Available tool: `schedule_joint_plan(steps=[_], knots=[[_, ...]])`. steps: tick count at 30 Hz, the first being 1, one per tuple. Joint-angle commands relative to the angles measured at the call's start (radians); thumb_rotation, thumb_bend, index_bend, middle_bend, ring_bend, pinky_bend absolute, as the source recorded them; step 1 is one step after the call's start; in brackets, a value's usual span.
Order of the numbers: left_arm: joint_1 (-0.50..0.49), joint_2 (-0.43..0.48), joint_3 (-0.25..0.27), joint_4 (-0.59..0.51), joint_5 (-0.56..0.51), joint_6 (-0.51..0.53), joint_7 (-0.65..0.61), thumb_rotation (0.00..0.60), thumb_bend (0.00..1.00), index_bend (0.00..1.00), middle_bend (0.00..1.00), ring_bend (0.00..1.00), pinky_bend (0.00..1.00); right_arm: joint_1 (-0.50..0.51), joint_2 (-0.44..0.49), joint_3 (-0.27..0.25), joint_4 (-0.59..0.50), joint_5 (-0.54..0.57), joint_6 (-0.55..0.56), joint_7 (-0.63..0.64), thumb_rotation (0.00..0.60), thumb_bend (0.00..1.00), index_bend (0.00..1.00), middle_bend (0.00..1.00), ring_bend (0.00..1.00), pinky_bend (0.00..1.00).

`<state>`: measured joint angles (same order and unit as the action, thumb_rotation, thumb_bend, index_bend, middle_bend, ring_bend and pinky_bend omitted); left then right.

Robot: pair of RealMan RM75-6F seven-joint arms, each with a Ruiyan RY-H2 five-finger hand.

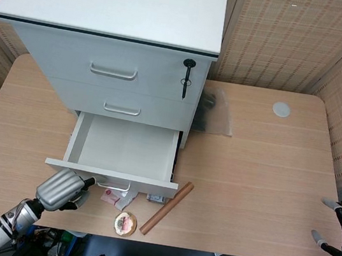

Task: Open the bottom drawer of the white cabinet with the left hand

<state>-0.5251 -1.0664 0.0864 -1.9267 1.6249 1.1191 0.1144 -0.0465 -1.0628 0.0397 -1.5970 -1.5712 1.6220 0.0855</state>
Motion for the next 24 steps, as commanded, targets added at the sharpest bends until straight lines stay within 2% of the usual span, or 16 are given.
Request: schedule_joint_plan(steps=[1,11,16,20,24], knots=[[0.033,0.035,0.012,-0.008,0.024,0.044,-0.020,0.600,0.61,0.27,0.76,0.70,0.88,0.000,0.000,0.000,0.000,-0.001,0.000,0.000,0.600,0.12,0.27,0.33,0.21,0.18],[0.150,0.104,0.032,-0.004,-0.016,0.166,-0.028,0.600,0.61,0.53,0.72,0.65,0.87,0.003,-0.003,0.000,0.003,0.000,-0.006,0.002,0.600,0.12,0.27,0.34,0.21,0.18],[0.215,0.108,0.013,0.033,-0.094,0.231,-0.012,0.600,0.61,0.60,0.72,0.65,0.87,0.009,-0.005,0.001,0.003,-0.001,-0.014,0.000,0.600,0.12,0.27,0.34,0.21,0.18],[0.261,0.075,-0.015,0.088,-0.143,0.294,0.012,0.600,0.61,0.62,0.73,0.65,0.86,0.016,-0.006,0.001,0.002,-0.004,-0.023,-0.004,0.600,0.12,0.27,0.34,0.21,0.18],[0.305,0.023,-0.038,0.155,-0.172,0.355,0.041,0.600,0.61,0.60,0.72,0.64,0.78,0.021,-0.006,0.001,-0.003,-0.009,-0.028,-0.008,0.600,0.12,0.27,0.33,0.21,0.18]])
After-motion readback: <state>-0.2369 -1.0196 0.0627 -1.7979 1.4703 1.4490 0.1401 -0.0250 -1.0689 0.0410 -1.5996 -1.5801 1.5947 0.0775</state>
